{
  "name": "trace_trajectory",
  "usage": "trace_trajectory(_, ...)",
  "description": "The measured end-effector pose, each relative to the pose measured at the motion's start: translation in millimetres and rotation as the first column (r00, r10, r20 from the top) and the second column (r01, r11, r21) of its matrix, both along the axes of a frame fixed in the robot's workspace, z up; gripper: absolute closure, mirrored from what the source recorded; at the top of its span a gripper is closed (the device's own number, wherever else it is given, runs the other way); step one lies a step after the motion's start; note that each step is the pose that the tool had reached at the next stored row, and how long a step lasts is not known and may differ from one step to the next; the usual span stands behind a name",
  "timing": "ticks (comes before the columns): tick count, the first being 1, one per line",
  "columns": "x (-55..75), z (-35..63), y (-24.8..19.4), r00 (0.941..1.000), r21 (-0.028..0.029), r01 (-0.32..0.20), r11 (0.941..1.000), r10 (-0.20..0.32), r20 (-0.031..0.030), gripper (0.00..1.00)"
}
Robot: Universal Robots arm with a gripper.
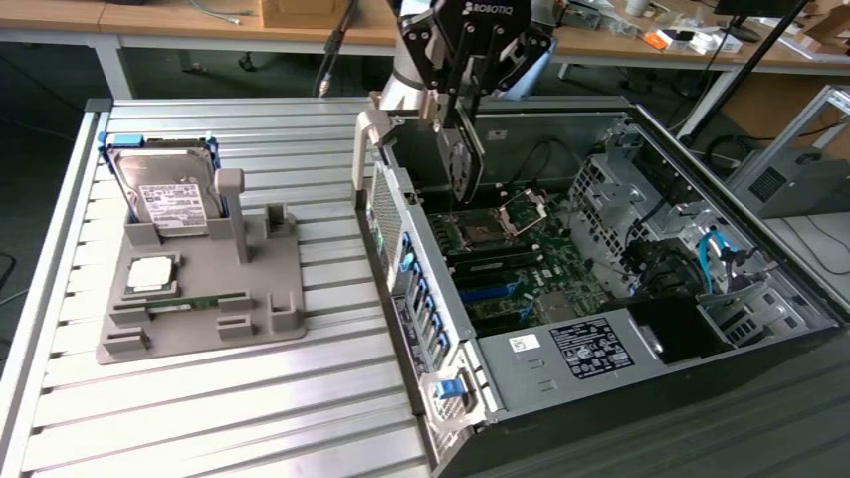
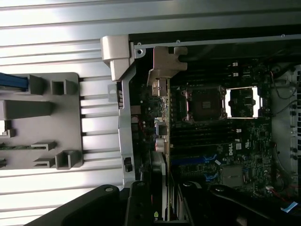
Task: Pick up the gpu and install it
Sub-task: 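Pick up the gpu and move the gpu toward the slot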
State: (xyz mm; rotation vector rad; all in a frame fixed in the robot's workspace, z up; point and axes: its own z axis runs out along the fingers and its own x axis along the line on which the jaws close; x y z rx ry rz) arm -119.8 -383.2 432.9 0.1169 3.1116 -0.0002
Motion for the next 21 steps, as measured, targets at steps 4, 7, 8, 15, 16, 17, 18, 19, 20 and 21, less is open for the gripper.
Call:
trace_trajectory(4, 3.3, -0.1, -0.2, 1.0000, 0.0000, 0.000, 1.0000, 0.000, 0.0000, 0.73)
trace_trajectory(7, 5.4, -0.1, -0.4, 1.0000, -0.0001, 0.000, 1.0000, 0.000, 0.0000, 0.73)
trace_trajectory(8, 6.2, -0.2, -0.4, 1.0000, 0.0000, 0.000, 1.0000, 0.000, 0.0000, 0.73)
trace_trajectory(15, 11.9, -0.3, -0.8, 1.0000, 0.0000, 0.000, 1.0000, 0.000, 0.0000, 0.73)
trace_trajectory(16, 12.6, -0.3, -0.8, 1.0000, 0.0000, 0.000, 1.0000, 0.000, 0.0000, 0.73)
trace_trajectory(17, 13.3, -0.3, -0.9, 1.0000, -0.0001, 0.000, 1.0000, 0.000, 0.0000, 0.73)
trace_trajectory(18, 14.1, -0.3, -0.9, 1.0000, 0.0000, 0.000, 1.0000, 0.000, 0.0000, 0.73)
trace_trajectory(19, 15.9, -0.3, -0.9, 1.0000, -0.0001, 0.000, 1.0000, 0.000, -0.0001, 0.73)
trace_trajectory(20, 16.9, -0.4, -1.1, 1.0000, 0.0000, 0.000, 1.0000, 0.000, 0.0000, 0.73)
trace_trajectory(21, 17.3, -0.4, -1.2, 1.0000, 0.0001, 0.000, 1.0000, 0.000, 0.0000, 0.73)
